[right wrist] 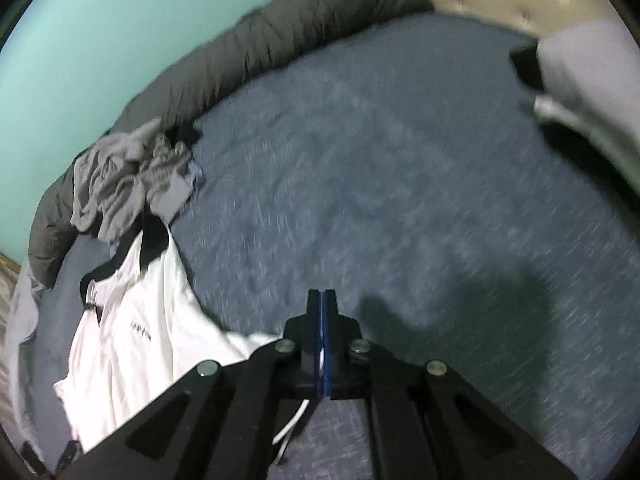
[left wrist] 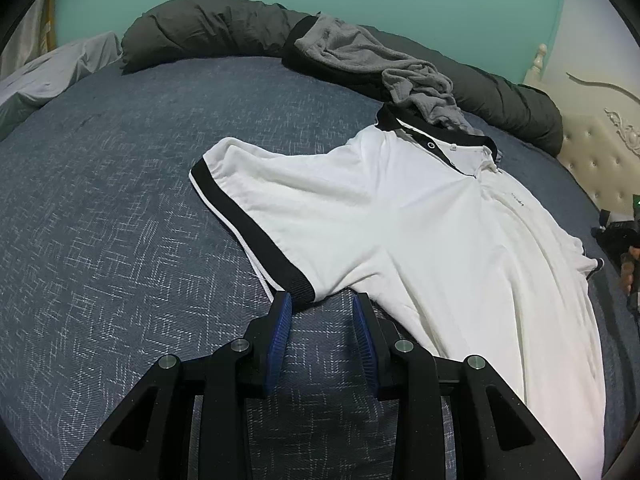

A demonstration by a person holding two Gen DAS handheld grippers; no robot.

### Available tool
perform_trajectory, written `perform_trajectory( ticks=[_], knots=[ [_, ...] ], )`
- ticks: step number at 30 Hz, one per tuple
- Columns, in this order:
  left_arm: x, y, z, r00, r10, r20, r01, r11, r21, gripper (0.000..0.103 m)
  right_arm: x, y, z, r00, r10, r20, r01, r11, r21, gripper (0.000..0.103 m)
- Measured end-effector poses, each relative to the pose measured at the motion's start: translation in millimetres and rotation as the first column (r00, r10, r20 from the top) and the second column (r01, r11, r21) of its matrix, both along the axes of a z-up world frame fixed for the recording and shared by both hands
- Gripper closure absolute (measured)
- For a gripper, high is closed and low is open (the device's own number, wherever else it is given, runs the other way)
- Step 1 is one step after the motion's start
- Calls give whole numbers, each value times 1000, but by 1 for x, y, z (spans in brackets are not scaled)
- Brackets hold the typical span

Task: Fold clothes
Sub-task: 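Grasp the black-trimmed sleeve hem with the right gripper and pull it outward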

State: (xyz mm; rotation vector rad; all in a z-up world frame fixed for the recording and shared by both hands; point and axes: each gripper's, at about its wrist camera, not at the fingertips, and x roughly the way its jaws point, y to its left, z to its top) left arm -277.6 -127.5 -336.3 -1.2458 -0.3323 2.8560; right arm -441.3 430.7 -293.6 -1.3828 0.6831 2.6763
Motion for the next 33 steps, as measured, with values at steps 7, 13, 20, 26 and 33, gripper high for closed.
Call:
perform_trajectory(
  ticks=[7, 13, 20, 26, 33],
  knots=[
    [1, 0, -1, 1000, 0, -1, 0, 1000, 1, 68, 5, -5, -28, 1000, 7, 22, -6, 998, -60, 44],
    [-1, -1, -2, 1000, -1, 2, 1, 1000, -1, 68, 3, -13, -27, 999, 36, -17, -37, 998, -54, 84],
    [-1, -2, -4, 1000, 1, 3, -1, 1000, -1, 68, 1, -9, 2, 996, 17, -92, -15, 1000, 14, 98],
    [-1, -2, -4, 1000, 2, 2, -2, 1000, -4, 68, -6, 14, 28, 992, -64, -110, 70, 996, 49, 98],
    [-4, -3, -5, 1000, 0, 6, 0, 1000, -11, 68, -32, 18, 7, 997, -77, 4, 76, 994, 72, 98]
  ],
)
